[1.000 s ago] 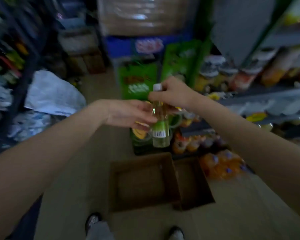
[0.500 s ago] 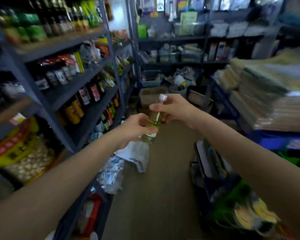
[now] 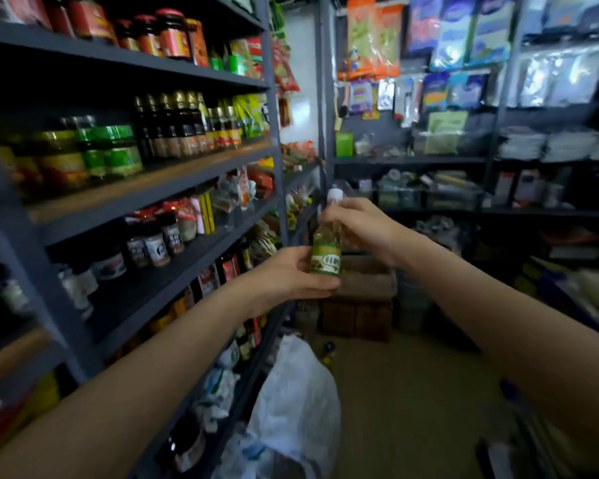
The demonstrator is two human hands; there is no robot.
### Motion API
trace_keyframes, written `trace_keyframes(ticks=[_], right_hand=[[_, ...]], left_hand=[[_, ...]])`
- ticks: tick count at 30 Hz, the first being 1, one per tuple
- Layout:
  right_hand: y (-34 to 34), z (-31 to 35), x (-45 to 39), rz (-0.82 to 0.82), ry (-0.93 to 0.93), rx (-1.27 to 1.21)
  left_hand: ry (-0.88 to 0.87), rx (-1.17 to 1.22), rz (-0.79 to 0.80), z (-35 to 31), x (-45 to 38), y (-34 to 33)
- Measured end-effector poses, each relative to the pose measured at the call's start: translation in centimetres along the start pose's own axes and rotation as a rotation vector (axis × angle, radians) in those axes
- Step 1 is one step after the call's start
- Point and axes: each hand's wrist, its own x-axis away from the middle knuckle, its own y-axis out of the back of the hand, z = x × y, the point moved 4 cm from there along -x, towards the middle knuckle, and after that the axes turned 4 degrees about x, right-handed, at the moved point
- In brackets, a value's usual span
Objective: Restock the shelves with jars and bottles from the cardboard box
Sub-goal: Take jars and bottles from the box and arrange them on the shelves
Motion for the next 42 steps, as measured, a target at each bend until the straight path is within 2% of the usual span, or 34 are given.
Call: trace_keyframes(ticks=[5, 8, 10, 11, 13, 15, 18, 23, 28, 34, 40, 42], right_hand=[[1.2, 1.2, -11.9, 0.242, -0.003, -0.097], [-0.9, 2.0, -17.6, 0.302, 0.156, 0.023], [-2.8, 2.7, -20.9, 0.361, 0.228, 0.102], [-3.7, 3.2, -22.5, 0.379, 0.259, 0.116], [-4.9, 4.1, -25.5, 0.361, 0.331, 0.102], [-5.6, 5.0, -28.4, 0.312, 0.386, 0.034], [-6.2, 6.4, -32.3, 0.271, 0.463, 0.023], [-7.3, 7.6, -38.7, 0.281, 0.530, 0.007], [-10.1, 9.4, -42.6, 0.236, 0.704, -0.037], [-14.2, 11.1, -45.5, 0.414, 0.829, -0.030], [-19.1, 12.8, -46.1, 0.567, 0.879, 0.120], [-21.2, 13.5, -46.2, 0.607, 0.890, 0.145]], left_hand=[[-0.074, 0.140, -0.227, -3.2, -7.7, 7.1], [-0.102, 0.116, -0.343, -4.1, -10.2, 11.4], [-0.165, -0.001, -0.415, -5.3, -11.7, 14.2], [-0.213, -0.136, -0.487, -6.2, -12.5, 15.8], [-0.324, -0.420, -0.683, -8.1, -14.2, 18.6], [-0.442, -0.532, -0.823, -10.0, -15.8, 20.7], [-0.527, -0.624, -0.857, -12.3, -18.1, 23.2], [-0.461, -0.883, -0.913, -15.1, -20.8, 27.4], [-0.489, -1.096, -1.130, -16.9, -19.9, 30.9], [-0.328, -1.175, -1.302, -16.2, -18.5, 33.2], [-0.138, -1.337, -1.611, -17.4, -14.5, 34.0], [-0.017, -1.411, -1.674, -17.9, -12.7, 34.3]])
